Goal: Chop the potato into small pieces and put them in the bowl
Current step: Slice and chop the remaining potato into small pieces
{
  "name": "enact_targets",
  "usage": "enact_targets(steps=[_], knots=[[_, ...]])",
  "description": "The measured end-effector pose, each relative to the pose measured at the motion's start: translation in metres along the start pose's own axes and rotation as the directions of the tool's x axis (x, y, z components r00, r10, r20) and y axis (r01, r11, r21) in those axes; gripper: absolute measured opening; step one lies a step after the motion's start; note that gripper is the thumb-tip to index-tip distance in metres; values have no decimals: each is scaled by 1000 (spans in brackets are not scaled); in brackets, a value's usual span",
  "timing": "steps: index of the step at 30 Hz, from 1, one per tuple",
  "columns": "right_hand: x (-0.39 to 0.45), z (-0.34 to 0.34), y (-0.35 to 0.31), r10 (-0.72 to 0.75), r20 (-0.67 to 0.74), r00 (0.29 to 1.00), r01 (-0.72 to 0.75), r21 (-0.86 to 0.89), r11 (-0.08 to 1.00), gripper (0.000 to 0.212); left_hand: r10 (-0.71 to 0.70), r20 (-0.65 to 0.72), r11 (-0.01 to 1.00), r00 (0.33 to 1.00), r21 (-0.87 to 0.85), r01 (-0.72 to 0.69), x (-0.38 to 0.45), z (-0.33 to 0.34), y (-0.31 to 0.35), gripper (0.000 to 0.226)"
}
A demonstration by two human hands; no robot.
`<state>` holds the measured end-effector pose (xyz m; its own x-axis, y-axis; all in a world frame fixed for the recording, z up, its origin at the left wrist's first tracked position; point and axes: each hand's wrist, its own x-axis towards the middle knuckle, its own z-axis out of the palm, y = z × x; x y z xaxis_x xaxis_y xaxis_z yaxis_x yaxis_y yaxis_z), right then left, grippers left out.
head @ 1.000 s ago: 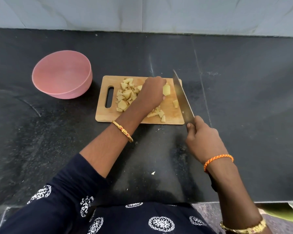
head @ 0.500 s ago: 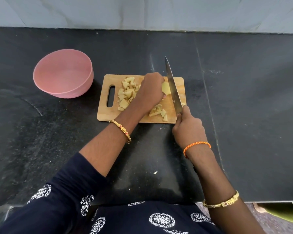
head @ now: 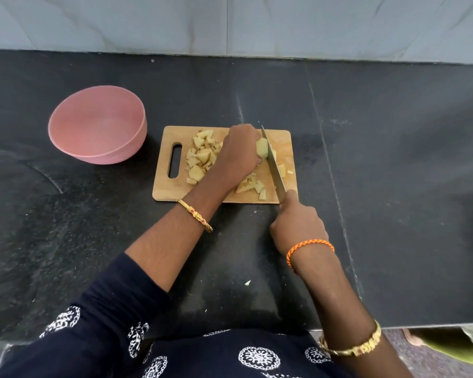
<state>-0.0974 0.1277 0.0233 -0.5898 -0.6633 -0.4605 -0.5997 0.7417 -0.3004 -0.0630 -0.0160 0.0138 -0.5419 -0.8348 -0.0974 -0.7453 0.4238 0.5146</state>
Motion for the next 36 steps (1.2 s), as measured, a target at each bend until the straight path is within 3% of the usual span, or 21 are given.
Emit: enact_targets(steps=[3, 8, 15, 25, 36], knots=[[-16, -7, 12, -16, 36, 999, 15, 33, 999, 18, -2, 3, 1000, 1000, -20, 2, -1, 0, 0, 49], [-26, -19, 12, -72, -94, 993, 84, 133, 988, 10, -21, -11, 998, 1000, -59, 21, 0, 1, -2, 56], [2, -9, -3, -85, -91, 992, 95, 111, 989, 5, -1, -19, 998, 1000, -58, 0, 1, 1, -5, 54], [11, -2, -8, -62, -81, 995, 65, 41, 997, 16, -5, -24, 999, 1000, -53, 4, 6, 3, -8, 51], [8, -1, -6, -5, 55, 998, 6, -13, 1000, 24, 33, -51, 991, 998, -128, -40, 3, 5, -17, 45]])
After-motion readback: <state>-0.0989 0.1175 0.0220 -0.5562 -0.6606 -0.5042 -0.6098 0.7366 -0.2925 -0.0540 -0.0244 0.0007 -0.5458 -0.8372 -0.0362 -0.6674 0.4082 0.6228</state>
